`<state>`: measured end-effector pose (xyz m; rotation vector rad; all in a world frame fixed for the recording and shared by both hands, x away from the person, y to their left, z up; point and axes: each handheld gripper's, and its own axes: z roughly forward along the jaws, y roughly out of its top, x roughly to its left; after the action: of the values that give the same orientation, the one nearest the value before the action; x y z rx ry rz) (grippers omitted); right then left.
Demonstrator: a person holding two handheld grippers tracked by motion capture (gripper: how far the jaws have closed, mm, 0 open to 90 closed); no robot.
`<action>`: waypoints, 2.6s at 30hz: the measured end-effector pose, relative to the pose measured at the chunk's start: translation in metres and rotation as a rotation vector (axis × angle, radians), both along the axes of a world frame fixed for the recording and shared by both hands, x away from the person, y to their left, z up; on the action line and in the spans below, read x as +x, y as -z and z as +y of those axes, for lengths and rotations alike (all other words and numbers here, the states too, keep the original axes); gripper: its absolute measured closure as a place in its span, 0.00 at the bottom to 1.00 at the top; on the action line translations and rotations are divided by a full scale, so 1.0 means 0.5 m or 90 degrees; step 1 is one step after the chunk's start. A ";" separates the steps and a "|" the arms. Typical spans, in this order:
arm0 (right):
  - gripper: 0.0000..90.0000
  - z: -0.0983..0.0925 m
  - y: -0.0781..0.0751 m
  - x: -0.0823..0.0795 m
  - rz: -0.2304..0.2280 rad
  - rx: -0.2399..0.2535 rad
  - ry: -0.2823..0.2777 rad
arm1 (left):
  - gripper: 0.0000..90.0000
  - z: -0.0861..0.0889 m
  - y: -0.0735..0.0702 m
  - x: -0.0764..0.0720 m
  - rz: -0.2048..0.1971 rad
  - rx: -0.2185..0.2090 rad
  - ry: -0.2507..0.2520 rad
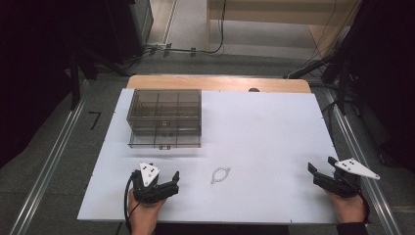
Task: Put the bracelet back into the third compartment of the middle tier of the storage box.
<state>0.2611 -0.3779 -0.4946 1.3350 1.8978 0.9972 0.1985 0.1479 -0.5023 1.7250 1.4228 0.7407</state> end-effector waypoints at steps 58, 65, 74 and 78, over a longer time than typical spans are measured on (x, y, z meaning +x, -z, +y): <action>0.23 -0.002 -0.001 0.000 -0.001 0.002 0.002 | 0.22 -0.097 0.025 0.009 0.020 0.024 0.076; 0.23 -0.002 -0.001 0.000 -0.001 0.001 0.002 | 0.23 -0.102 0.026 0.010 0.021 0.021 0.081; 0.23 -0.003 -0.001 0.001 -0.002 0.003 0.003 | 0.26 -0.103 0.026 0.011 0.018 0.014 0.083; 0.23 -0.003 -0.001 0.001 -0.001 0.001 0.001 | 0.26 -0.106 0.027 0.013 0.018 0.012 0.086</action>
<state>0.2614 -0.3793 -0.4943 1.3369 1.8945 0.9990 0.2050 0.0948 -0.5155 1.8314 1.3072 0.6609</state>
